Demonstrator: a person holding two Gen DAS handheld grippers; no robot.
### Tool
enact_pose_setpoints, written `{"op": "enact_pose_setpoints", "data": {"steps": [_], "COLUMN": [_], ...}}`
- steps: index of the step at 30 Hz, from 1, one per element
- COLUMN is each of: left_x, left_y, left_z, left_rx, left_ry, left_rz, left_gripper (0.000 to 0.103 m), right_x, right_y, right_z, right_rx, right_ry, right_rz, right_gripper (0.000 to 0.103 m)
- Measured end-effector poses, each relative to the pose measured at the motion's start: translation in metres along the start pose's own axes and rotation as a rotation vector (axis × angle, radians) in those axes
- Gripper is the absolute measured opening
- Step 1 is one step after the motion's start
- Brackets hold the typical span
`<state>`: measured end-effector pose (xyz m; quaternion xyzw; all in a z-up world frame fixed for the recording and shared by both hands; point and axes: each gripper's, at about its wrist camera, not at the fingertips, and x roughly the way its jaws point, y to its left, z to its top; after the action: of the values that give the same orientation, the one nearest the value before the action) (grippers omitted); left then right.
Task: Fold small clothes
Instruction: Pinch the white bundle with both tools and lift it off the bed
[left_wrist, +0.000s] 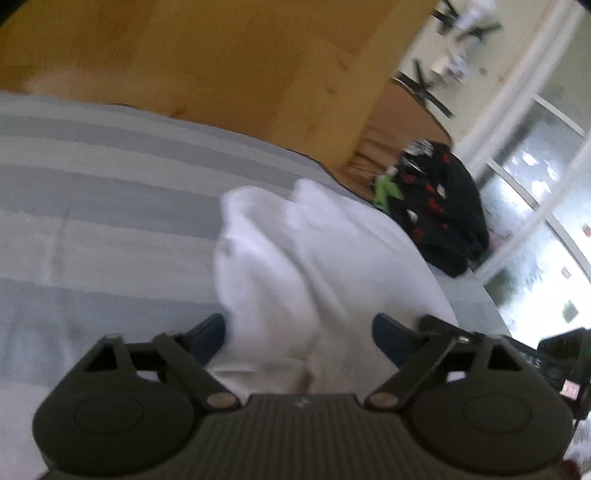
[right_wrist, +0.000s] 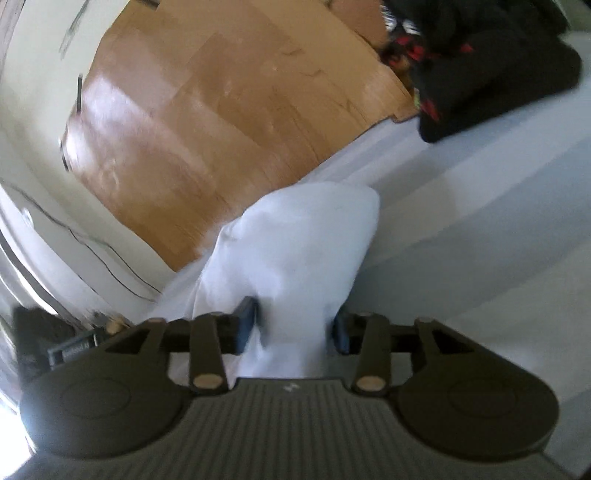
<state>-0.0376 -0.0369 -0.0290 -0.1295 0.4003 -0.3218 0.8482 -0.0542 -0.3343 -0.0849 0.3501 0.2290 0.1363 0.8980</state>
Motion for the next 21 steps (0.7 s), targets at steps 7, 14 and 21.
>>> {"op": "enact_pose_setpoints", "data": {"steps": [7, 14, 21], "left_x": [0.001, 0.026, 0.029], "left_y": [0.012, -0.036, -0.057], "left_z": [0.003, -0.012, 0.005], "left_rx": [-0.089, 0.096, 0.090], "left_ry": [0.018, 0.020, 0.039], "left_rz": [0.001, 0.026, 0.007], "left_gripper": [0.099, 0.097, 0.058], "right_x": [0.016, 0.033, 0.015], "right_y": [-0.001, 0.025, 0.018], "right_z": [-0.002, -0.005, 0.004], "right_rx": [0.013, -0.104, -0.127], "right_ry": [0.047, 0.084, 0.015], "right_rz": [0.062, 0.048, 0.096], "right_gripper": [0.052, 0.031, 0.028]}}
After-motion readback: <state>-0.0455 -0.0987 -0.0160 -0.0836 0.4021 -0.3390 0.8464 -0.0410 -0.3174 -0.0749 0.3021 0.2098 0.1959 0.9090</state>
